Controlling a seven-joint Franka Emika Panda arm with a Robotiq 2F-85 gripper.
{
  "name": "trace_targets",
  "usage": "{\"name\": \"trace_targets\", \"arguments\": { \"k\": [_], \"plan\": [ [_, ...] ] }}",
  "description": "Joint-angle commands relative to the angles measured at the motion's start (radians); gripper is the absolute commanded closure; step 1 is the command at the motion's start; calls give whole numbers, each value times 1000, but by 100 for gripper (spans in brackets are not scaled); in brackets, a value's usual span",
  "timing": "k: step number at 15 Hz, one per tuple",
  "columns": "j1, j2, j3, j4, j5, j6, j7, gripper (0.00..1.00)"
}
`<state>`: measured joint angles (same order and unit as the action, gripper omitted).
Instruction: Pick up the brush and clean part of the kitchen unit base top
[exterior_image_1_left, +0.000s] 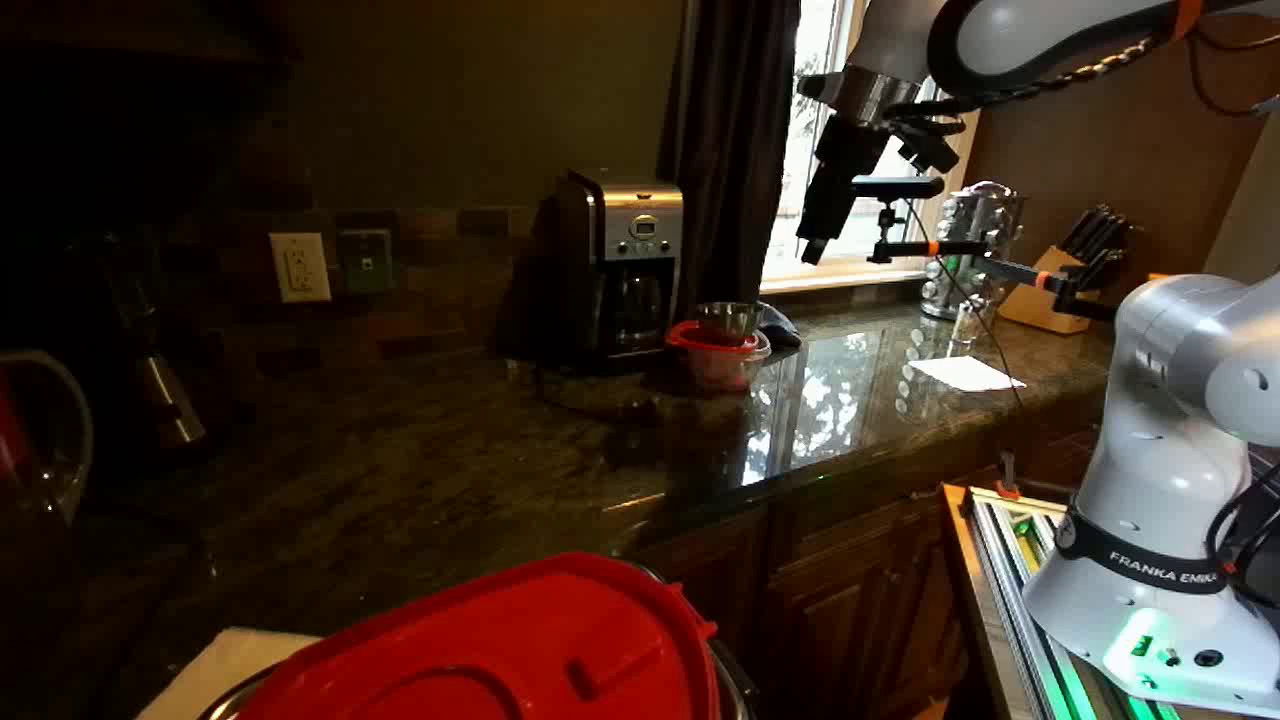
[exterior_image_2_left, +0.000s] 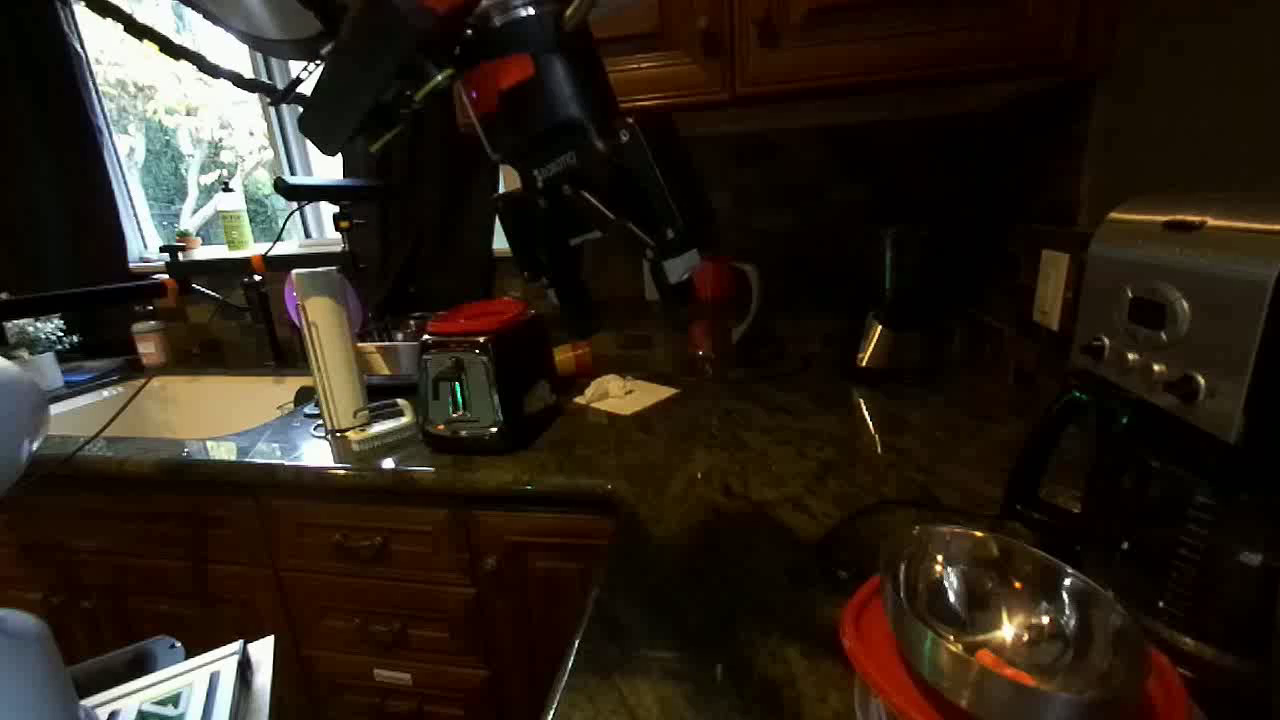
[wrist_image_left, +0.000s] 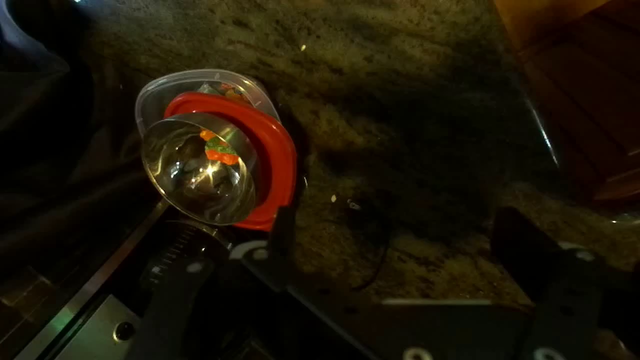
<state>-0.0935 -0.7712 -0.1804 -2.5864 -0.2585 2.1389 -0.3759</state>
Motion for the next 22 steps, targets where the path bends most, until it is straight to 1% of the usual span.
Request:
{"name": "trace_targets", "arguments": {
  "k": [1,2,3,4,5,6,9,11,12,13,15,17,18,20,22],
  "plan": [
    [5,0,-3,2,-3,-3,3,0],
    [26,10,11,-2,10,2,9,0],
    [33,16,27,0,15,-13,21,0],
    [58,17,37,2,33,-40,12,0],
    [113,11,23,3,87,-90,-41,0],
    [134,0,43,-10,96,-115,-50,0],
    [237,-21,56,-18,198,-199,-94,0],
    [303,-59,80,-16,265,-286,-117,0],
    [327,-72,85,-2,277,-333,-146,0],
    [282,-16,87,0,239,-260,-99,0],
    [317,-43,97,4,257,-304,-113,0],
    [322,-55,95,4,259,-307,-123,0],
    [343,-51,88,-7,274,-293,-153,0],
    [394,0,115,-23,303,-264,-176,0],
    [461,57,143,-28,359,-251,-211,0]
  ]
}}
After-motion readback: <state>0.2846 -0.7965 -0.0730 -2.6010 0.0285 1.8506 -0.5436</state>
